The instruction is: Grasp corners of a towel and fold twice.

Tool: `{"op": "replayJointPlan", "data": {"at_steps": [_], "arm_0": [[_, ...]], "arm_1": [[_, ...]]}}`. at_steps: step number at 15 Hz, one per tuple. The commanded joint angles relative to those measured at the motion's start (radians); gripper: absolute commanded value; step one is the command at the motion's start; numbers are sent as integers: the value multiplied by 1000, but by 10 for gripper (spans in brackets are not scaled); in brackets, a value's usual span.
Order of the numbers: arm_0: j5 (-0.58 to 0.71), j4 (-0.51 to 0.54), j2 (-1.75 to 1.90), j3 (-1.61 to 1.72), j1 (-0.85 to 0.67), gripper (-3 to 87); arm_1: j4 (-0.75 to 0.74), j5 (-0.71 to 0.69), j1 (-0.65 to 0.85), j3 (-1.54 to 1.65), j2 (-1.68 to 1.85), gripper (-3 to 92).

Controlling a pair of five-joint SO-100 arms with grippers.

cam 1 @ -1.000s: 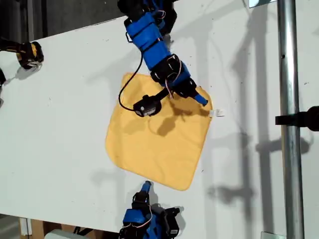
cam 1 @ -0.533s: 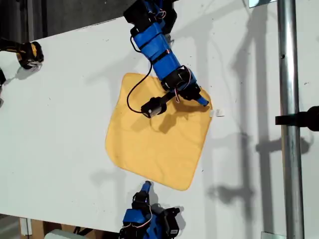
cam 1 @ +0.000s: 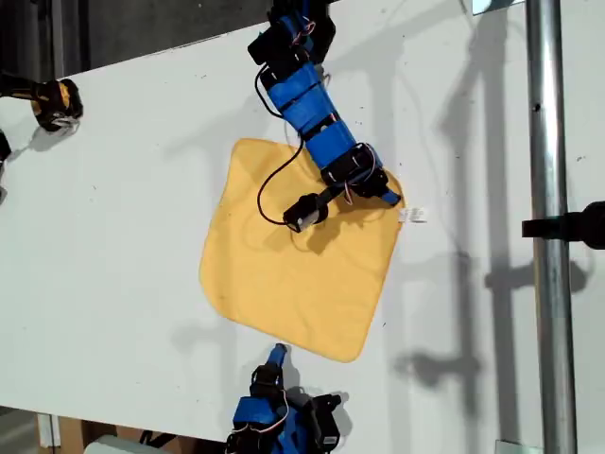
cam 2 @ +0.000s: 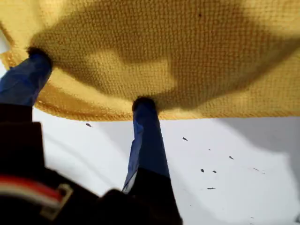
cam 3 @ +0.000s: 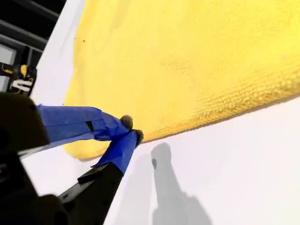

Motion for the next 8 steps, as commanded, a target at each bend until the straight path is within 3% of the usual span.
{"op": "replayJointPlan", "data": {"at_steps": [1, 2, 3, 4, 8], "arm_0": [[5, -23, 5, 0, -5, -14], [5, -23, 5, 0, -3, -14], [3, -23, 5, 0, -2, -14], [3, -23, 5, 0, -2, -14], [-6, -21, 5, 0, -5, -14]], "arm_1": [[-41, 9, -3, -61, -52, 309], [-71, 8, -3, -61, -80, 235], [-84, 5, -2, -67, -97, 82], [-84, 5, 3, -74, -101, 20], [-77, -12, 12, -75, -97, -1]]}}
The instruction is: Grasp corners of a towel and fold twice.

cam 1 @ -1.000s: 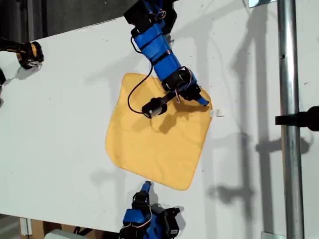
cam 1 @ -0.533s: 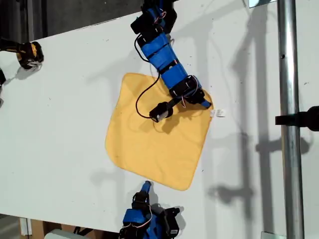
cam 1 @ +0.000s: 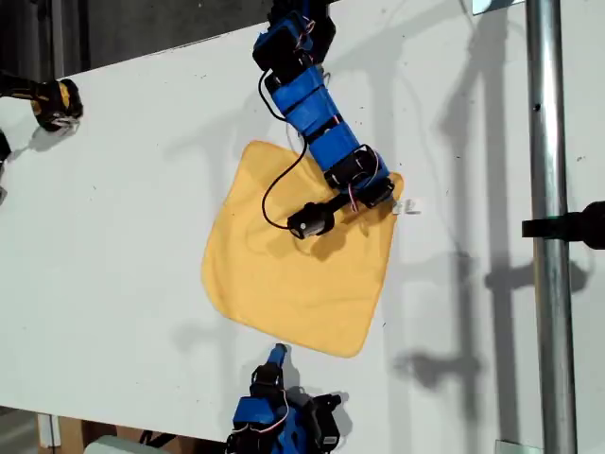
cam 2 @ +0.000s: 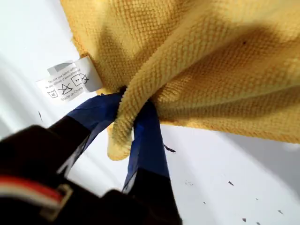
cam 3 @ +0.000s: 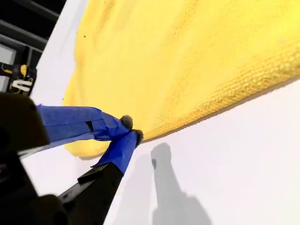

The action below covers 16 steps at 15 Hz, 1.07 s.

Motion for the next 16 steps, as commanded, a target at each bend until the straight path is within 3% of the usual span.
{"op": "replayJointPlan", "data": {"at_steps": [1, 4, 9, 16], "arm_0": [[-9, -35, 5, -3, -2, -14], [-81, -187, -3, -49, 101, -15], [-44, -175, -663, -611, 196, -16], [89, 54, -1264, -1184, 532, -16]], "arm_1": [[6, -18, 12, 0, -11, -1], [9, -29, 18, 0, -14, -1], [15, -54, 34, 0, -12, -1], [20, -64, 35, -2, -8, -1]]}}
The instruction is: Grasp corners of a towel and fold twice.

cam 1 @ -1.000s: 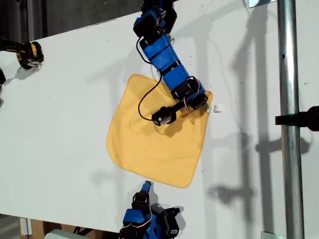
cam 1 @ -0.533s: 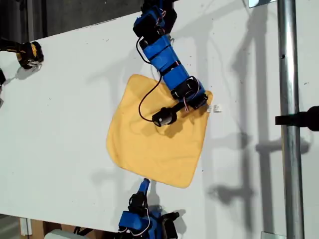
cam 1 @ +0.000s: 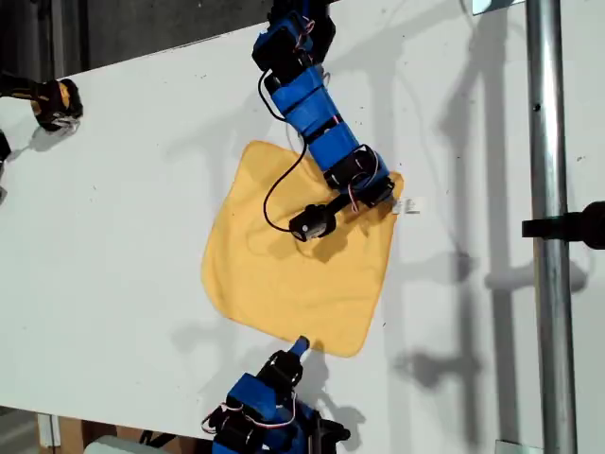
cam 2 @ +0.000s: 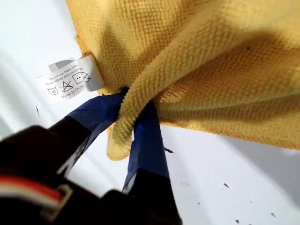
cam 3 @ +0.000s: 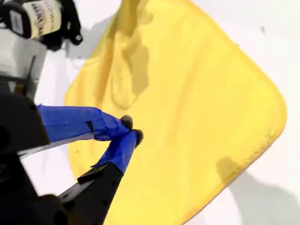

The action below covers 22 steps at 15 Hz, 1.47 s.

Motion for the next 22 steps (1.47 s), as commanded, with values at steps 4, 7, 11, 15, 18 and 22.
{"op": "replayJointPlan", "data": {"at_steps": [4, 7, 11, 15, 18, 22], "arm_0": [[77, 5, -115, -133, 183, -14], [15, -31, -41, -75, 230, 317], [41, 14, -109, -84, 278, 372], [-49, -23, -244, 91, 219, 372], [-94, -127, -328, 209, 169, 373], [-95, -222, -344, 279, 140, 360]], "arm_1": [[20, -15, 11, -6, -3, -1], [18, -15, 5, -6, -6, -1], [14, -12, -5, -8, -6, -1], [14, -9, -15, -14, -3, -1], [23, -5, -29, -20, 3, -1], [28, -5, -37, -32, 5, -1]]}}
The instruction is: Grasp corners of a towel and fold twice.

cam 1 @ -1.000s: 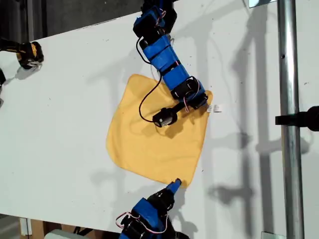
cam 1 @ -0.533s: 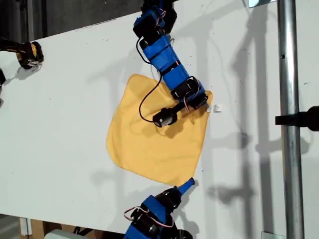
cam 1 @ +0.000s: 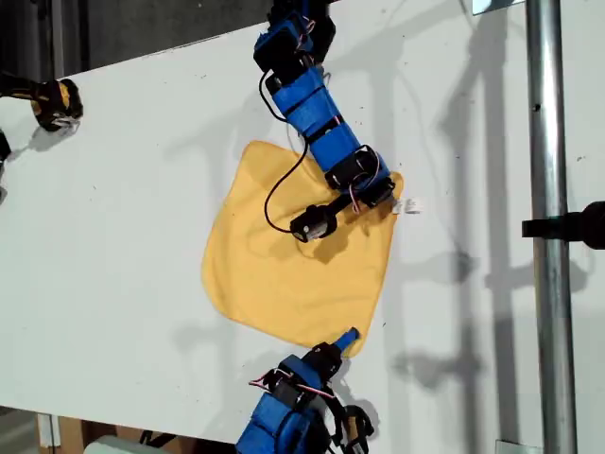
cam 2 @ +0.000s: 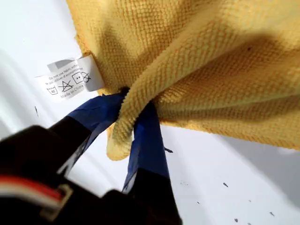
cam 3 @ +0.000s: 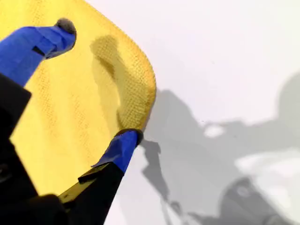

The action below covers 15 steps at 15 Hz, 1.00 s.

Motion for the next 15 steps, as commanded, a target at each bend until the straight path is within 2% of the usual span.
{"op": "replayJointPlan", "data": {"at_steps": [1, 4, 6, 7, 8, 10, 13, 15], "arm_0": [[-28, -51, -2, 14, -9, 355], [-103, -166, -21, 95, 15, 332], [-173, -290, -52, 163, 41, 300], [-198, -345, -89, 181, 63, 261], [-221, -373, -126, 178, 78, 181], [-196, -390, -115, 169, 84, -15], [-198, -377, -98, 169, 80, -15], [-183, -282, -58, 110, 80, -15]], "arm_1": [[11, -3, -9, -11, 8, -1], [14, -3, -11, -14, 8, -1], [15, -2, -12, -17, 9, -1], [17, -2, -12, -17, 9, -1], [17, -2, -12, -17, 9, -1], [18, -2, -8, -18, 11, -1], [29, -2, -6, -18, 14, -1], [57, -2, -2, -25, 35, -1]]}}
